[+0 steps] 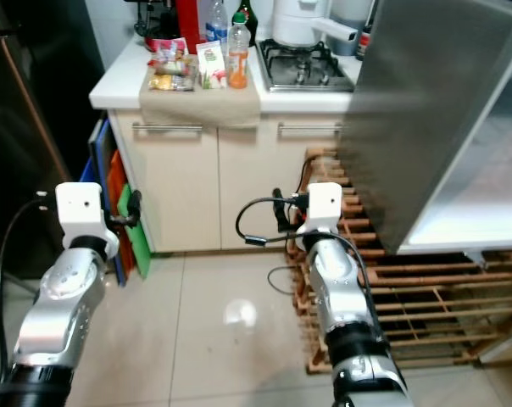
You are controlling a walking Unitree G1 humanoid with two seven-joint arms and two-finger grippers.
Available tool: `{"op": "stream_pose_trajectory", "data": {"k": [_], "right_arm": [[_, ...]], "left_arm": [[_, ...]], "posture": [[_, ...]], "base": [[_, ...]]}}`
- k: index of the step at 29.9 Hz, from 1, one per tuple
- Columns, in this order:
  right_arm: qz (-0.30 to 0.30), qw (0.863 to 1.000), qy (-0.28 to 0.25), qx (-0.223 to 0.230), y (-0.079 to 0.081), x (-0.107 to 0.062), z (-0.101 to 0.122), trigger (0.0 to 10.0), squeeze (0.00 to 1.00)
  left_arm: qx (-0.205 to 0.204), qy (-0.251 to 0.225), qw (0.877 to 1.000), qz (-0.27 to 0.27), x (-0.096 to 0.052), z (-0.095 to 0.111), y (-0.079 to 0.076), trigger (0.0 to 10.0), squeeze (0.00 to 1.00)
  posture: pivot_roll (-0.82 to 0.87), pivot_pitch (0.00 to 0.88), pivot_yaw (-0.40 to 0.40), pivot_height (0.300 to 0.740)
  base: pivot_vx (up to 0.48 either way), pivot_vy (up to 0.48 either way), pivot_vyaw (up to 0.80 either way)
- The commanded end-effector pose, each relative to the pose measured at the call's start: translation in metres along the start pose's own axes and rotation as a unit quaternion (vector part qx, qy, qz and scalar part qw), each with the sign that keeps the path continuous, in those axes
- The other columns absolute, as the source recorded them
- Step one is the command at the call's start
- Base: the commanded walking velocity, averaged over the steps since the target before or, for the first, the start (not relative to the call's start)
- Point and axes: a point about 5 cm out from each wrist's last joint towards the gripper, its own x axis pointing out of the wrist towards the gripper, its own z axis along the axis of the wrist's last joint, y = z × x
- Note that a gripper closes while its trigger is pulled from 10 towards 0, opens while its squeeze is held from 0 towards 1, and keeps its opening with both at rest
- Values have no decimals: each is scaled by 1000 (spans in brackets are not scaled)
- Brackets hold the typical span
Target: Restocking fridge
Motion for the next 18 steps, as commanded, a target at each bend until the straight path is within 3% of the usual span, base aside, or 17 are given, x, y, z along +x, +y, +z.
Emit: {"op": "stream_pose_trajectory", "data": {"k": [1, 18], "right_arm": [[10, 1000, -8, 0, 8, 2, 3, 10000, 0], [13, 1000, -12, -6, 8, 6, 6, 10000, 0]], "left_arm": [[12, -4, 1000, -1, 0, 1, 4, 10000, 0], [8, -25, 1000, -9, 3, 9, 0, 10000, 0]], "posture": [[-20, 0, 14, 740], [-21, 0, 0, 740]], "base": [[480, 0, 0], [480, 0, 0]]}}
